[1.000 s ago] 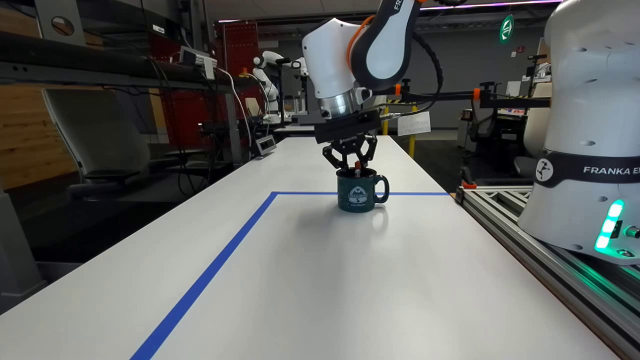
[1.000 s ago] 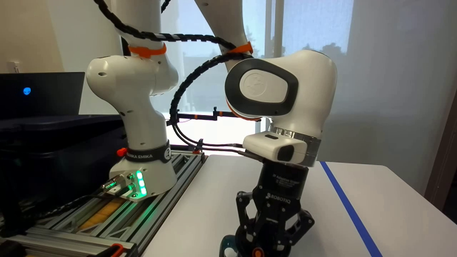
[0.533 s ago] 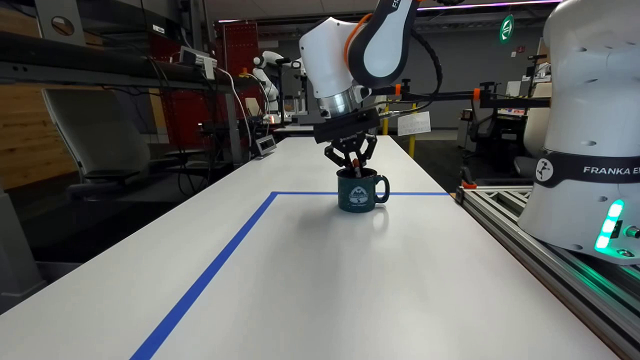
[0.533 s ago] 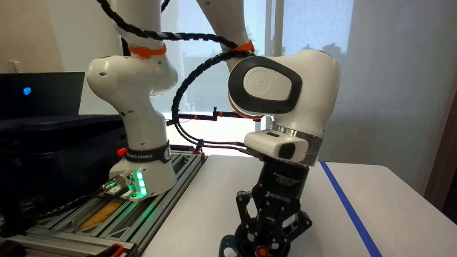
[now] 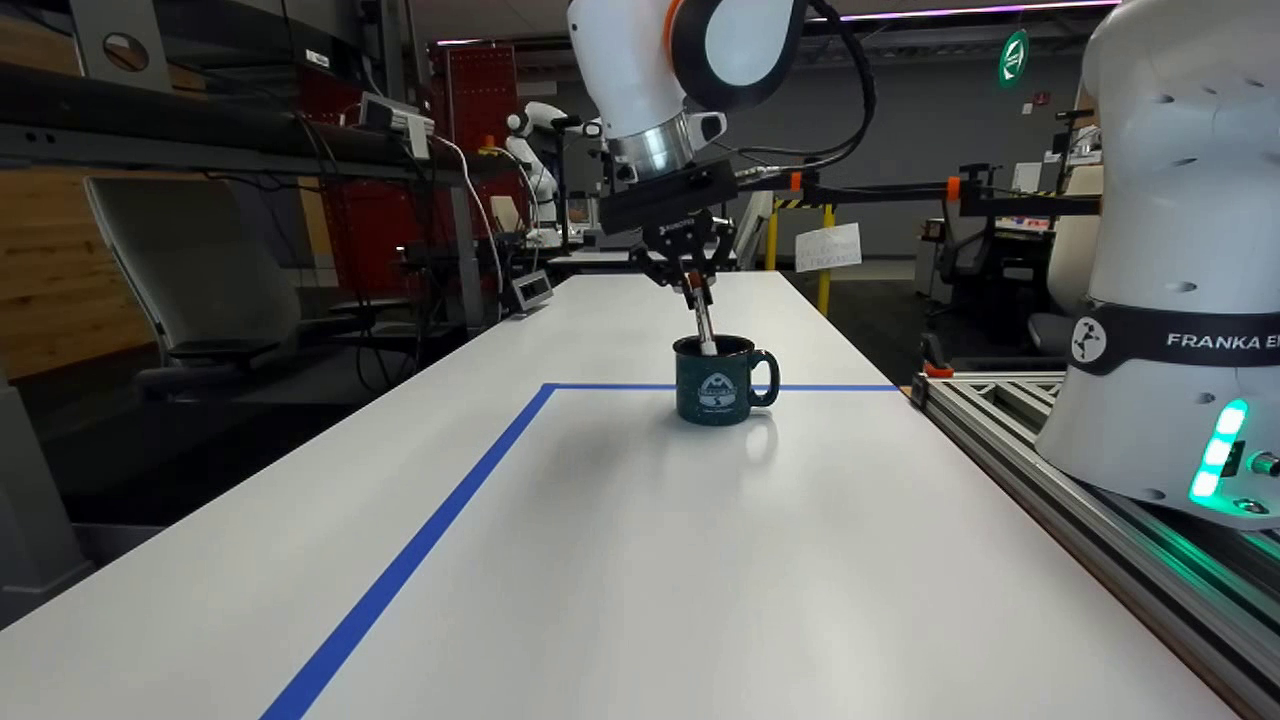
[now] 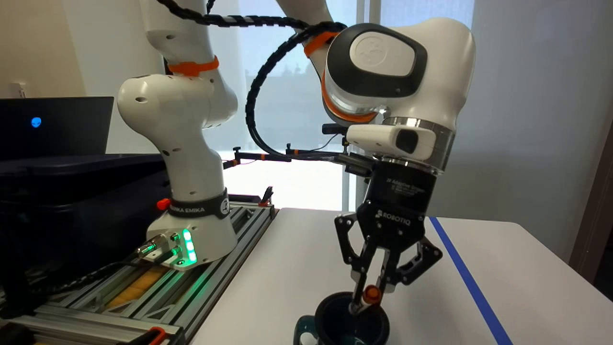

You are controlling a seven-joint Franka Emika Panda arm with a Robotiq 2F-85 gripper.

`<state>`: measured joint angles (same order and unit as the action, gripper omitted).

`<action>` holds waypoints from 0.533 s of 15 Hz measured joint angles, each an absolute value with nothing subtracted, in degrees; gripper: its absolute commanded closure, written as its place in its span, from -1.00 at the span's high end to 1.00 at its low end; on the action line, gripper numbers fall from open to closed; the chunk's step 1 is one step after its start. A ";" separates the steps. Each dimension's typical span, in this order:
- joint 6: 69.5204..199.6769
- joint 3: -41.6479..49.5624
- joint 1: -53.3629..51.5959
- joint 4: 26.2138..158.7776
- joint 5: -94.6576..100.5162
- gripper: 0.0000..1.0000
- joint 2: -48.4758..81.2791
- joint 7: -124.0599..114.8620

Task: Pick up the marker from the cup and put it on the table

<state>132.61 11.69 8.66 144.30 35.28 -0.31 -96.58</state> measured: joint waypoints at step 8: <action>131.04 9.64 8.67 139.98 27.50 -0.90 0.17 -99.29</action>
<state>131.04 9.64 8.67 139.98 27.50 0.17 -99.29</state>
